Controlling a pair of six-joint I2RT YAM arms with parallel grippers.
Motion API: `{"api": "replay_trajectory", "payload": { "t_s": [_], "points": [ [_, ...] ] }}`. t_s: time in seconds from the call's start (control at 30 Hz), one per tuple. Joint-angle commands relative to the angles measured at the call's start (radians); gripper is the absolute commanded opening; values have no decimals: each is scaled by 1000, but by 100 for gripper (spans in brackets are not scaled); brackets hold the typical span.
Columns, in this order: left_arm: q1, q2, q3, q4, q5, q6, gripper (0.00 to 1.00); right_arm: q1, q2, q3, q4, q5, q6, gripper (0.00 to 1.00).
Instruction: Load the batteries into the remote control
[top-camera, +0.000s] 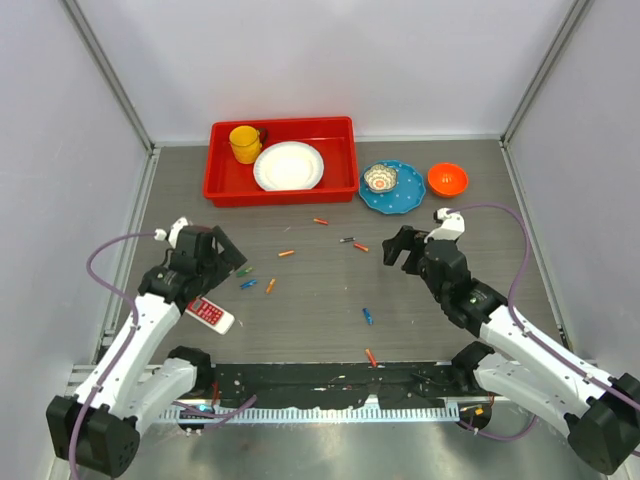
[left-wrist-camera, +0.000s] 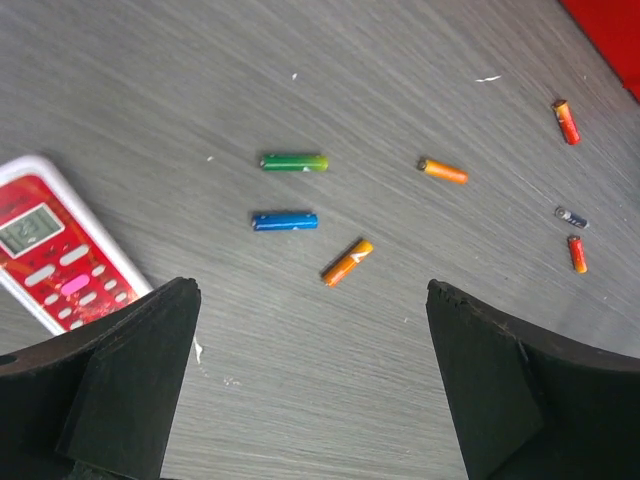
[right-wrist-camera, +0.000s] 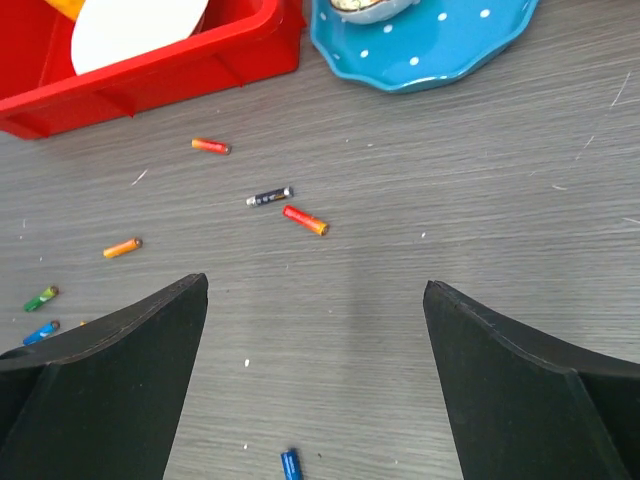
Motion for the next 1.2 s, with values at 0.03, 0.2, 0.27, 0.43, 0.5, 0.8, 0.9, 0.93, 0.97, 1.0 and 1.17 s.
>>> {"api": "replay_trajectory", "payload": {
  "t_s": [0.03,0.2,0.27,0.43,0.5,0.8,0.9,0.93,0.97,1.0,1.17],
  "points": [
    [-2,-156,-67,-10,-87,-78,100,0,5,25,-52,-22,0,94],
    [-2,-206,-80,-177,-220,-238,100,0,23,14,-64,-23,5,94],
    [-2,-180,-74,-250,-272,-282,100,0,25,4,-60,-43,17,94],
    [-1,-97,-81,-331,-285,-452,100,0,19,-9,-67,-72,29,94],
    [-1,-52,-87,-337,-283,-489,100,2,17,-10,-66,-95,31,95],
    [10,3,-123,-297,-310,-534,100,2,29,-13,-83,-138,34,95],
    [48,14,-149,-269,-293,-526,100,0,29,-16,-74,-169,29,95],
    [63,23,-156,-256,-279,-520,100,0,32,-13,-71,-173,32,94],
    [88,28,-170,-219,-259,-502,100,-1,35,-15,-66,-186,34,95],
    [97,37,-175,-204,-251,-493,100,0,36,-12,-63,-193,35,94],
    [120,110,-167,-134,-231,-462,100,2,46,8,-60,-216,40,94]
  ]
}}
